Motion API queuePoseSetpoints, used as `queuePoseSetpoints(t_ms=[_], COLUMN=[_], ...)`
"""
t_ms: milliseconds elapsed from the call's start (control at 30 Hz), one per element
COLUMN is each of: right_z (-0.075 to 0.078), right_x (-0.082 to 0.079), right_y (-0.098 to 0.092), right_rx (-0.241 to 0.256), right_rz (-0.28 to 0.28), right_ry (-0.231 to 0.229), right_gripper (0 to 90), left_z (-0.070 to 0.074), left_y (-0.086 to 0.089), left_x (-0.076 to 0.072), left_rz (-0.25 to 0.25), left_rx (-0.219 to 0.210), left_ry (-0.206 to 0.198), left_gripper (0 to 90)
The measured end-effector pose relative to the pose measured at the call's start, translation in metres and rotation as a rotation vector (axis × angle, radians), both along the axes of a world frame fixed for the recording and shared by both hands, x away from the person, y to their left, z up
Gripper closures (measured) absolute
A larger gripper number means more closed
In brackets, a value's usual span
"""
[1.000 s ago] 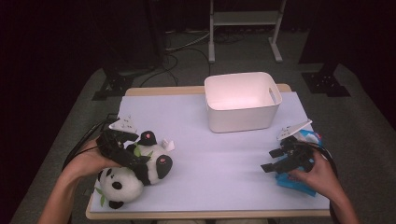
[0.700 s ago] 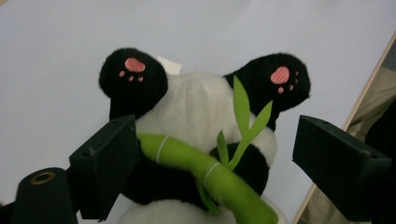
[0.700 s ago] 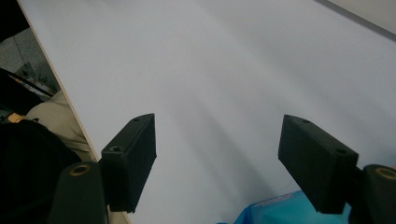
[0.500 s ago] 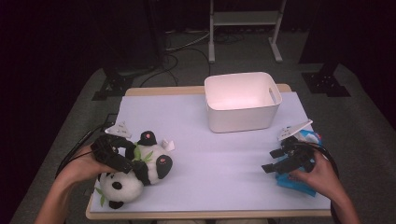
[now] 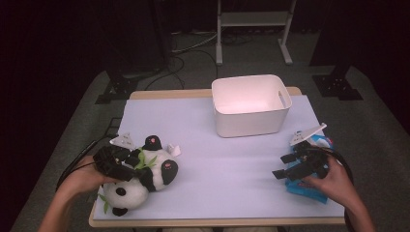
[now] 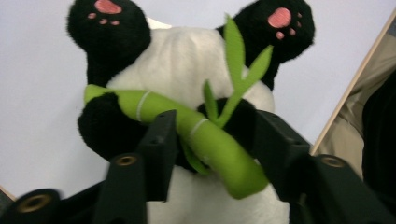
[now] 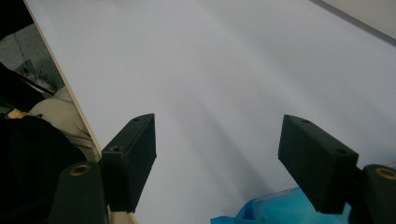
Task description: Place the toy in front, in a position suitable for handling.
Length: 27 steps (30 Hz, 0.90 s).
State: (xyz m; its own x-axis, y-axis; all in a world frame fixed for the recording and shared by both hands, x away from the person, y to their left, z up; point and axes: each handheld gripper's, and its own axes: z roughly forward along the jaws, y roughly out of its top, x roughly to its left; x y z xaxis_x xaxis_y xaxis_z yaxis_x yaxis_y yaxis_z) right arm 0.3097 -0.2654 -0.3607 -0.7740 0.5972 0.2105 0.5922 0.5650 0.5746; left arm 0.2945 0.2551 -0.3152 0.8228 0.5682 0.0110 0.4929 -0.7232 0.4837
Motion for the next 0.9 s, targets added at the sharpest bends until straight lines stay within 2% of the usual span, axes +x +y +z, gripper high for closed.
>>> queuePoseSetpoints(t_ms=[133, 200, 400, 633, 900], right_z=[0.0, 0.0, 0.0, 0.0, 0.002], right_x=[-0.001, -0.001, -0.001, 0.0, 0.0], right_y=[0.001, 0.001, 0.001, -0.003, -0.006], right_rx=[-0.002, -0.003, -0.004, 0.001, 0.005], right_rz=[0.004, 0.005, 0.007, -0.003, -0.009], right_ry=[-0.002, -0.001, -0.001, 0.0, -0.003], right_gripper=[26.5, 26.5, 26.5, 26.5, 26.5], left_z=[-0.001, -0.003, -0.004, 0.004, 0.007], left_y=[0.001, 0.003, 0.004, 0.004, 0.002], left_x=[-0.001, -0.001, -0.001, 0.001, 0.004], left_rz=[-0.004, -0.011, -0.022, -0.011, -0.011], left_rx=[0.026, 0.032, 0.035, 0.039, 0.042], left_ry=[-0.003, -0.004, -0.022, -0.034, -0.009], left_gripper=[68.7, 72.5, 74.5, 75.4, 76.2])
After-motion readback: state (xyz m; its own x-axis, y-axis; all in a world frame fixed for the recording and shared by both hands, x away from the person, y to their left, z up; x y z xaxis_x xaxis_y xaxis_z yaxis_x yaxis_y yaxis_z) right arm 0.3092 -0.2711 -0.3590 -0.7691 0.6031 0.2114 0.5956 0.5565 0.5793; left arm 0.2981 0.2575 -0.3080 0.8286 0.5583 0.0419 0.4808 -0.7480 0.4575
